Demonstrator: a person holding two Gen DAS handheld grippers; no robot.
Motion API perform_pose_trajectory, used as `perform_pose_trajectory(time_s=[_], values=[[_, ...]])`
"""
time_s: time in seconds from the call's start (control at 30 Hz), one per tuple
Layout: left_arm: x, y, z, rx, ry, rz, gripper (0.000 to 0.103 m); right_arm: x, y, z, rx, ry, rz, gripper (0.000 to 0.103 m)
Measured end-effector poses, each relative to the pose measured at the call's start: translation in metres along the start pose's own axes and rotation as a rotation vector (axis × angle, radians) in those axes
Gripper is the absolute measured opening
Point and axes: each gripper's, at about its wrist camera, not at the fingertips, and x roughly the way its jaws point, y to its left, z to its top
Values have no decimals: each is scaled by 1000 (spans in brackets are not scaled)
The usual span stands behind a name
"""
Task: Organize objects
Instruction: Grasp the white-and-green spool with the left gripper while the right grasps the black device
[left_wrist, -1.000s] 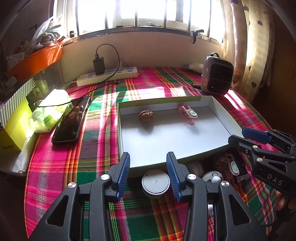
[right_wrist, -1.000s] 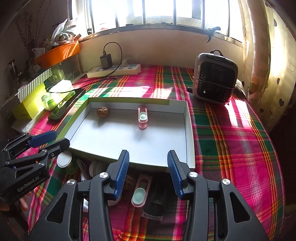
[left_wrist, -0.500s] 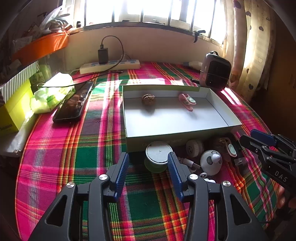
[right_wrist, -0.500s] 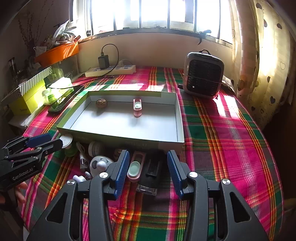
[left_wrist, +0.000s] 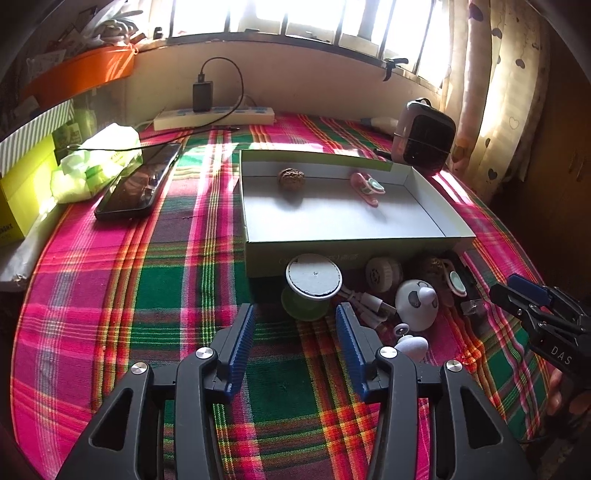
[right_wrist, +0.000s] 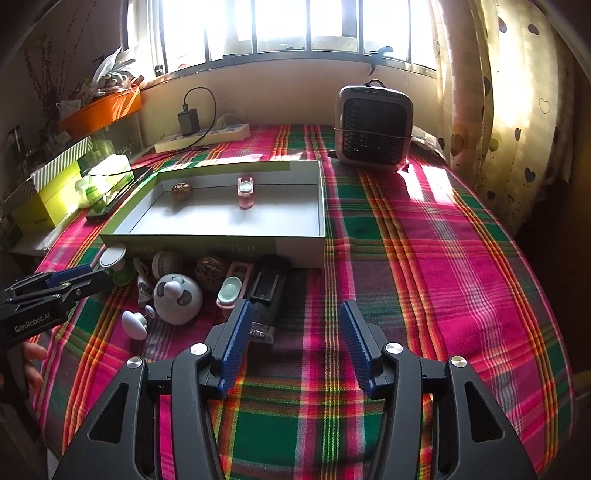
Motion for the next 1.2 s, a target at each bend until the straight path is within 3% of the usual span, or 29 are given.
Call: perform_pose_trajectory(time_s=[0.83,1.2], values=[[32,-2,21,-39,26,3,45,21,8,4,1,62,72,55],[34,2,22,-38,31,18,45,26,-4,3,1,96,-4,55]])
